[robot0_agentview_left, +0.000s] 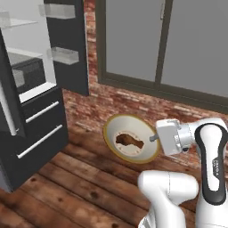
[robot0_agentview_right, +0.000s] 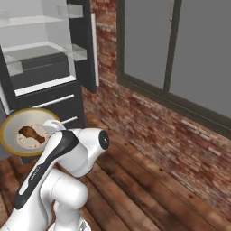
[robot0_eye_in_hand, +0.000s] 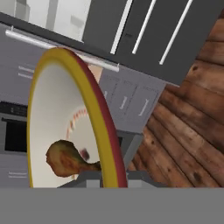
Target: Move the glass cup from next to the sink to the open cabinet. Then, move the bowl with the chicken drumstick to the fridge to clear the area for faucet cleaning.
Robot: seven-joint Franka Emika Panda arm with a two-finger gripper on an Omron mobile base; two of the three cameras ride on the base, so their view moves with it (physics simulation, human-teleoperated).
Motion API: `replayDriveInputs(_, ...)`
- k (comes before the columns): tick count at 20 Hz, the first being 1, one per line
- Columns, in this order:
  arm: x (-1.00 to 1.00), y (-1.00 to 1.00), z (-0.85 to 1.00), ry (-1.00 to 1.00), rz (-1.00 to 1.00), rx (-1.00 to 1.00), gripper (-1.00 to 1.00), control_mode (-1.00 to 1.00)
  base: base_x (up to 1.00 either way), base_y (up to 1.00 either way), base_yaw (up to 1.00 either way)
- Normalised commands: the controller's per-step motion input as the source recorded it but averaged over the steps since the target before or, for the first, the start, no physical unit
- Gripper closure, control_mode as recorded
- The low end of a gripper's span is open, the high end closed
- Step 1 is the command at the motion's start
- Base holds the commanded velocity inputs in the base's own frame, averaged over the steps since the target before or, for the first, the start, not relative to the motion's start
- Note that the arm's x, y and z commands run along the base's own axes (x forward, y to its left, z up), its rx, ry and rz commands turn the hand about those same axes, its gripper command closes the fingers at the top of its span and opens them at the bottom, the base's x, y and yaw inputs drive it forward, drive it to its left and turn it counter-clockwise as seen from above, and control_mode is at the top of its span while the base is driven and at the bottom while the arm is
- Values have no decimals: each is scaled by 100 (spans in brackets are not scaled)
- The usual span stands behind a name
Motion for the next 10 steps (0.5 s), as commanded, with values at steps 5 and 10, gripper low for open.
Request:
replayDriveInputs(5, 0, 0, 0, 0, 0, 0, 100, 100, 100, -31, 23)
replayDriveInputs(10, 0, 0, 0, 0, 0, 0, 100, 100, 100, -18, 43)
